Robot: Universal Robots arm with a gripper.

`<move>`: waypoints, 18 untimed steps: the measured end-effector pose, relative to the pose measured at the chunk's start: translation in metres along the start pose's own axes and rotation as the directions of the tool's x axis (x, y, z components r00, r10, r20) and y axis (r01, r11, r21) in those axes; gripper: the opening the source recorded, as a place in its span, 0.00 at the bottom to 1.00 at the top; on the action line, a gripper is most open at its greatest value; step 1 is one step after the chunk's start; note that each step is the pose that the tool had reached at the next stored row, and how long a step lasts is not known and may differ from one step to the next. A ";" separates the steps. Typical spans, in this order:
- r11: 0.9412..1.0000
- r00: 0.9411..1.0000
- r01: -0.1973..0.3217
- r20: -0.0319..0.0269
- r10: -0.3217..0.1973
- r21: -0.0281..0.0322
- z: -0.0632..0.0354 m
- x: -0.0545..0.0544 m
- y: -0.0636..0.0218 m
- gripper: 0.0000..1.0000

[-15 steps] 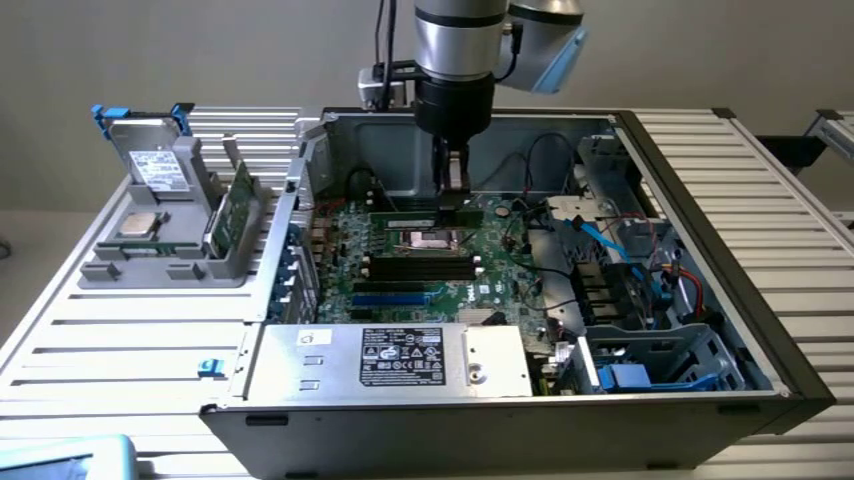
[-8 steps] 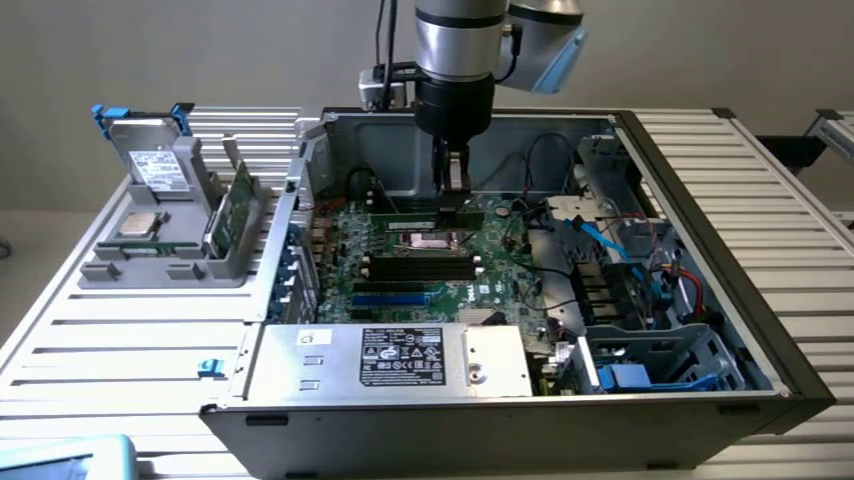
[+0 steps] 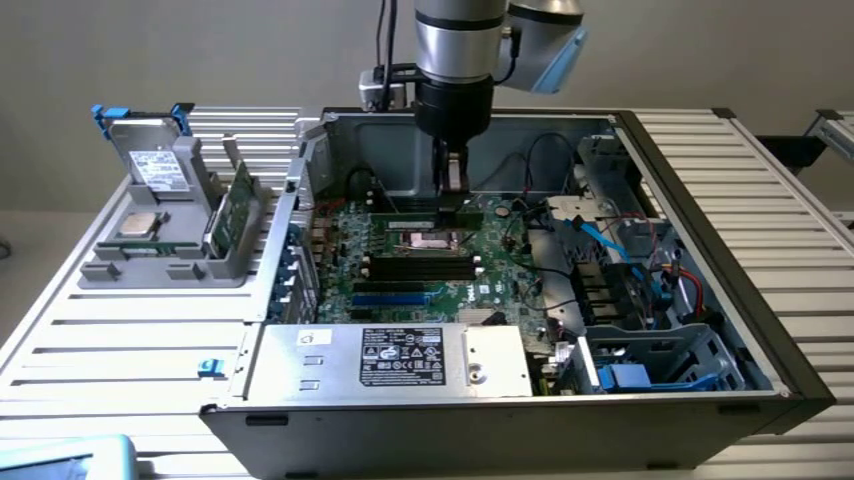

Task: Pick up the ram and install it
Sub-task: 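Insert the ram into the slot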

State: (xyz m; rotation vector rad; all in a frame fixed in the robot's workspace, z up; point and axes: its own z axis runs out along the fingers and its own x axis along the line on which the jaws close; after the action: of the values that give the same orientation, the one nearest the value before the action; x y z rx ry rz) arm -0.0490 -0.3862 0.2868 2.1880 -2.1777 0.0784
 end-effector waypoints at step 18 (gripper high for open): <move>1.000 1.000 0.010 0.000 -0.010 0.001 0.0263 -0.002 0.0021 0.13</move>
State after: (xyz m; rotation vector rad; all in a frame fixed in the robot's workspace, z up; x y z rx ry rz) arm -0.0512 -0.3862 0.2605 2.1987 -2.1670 0.0788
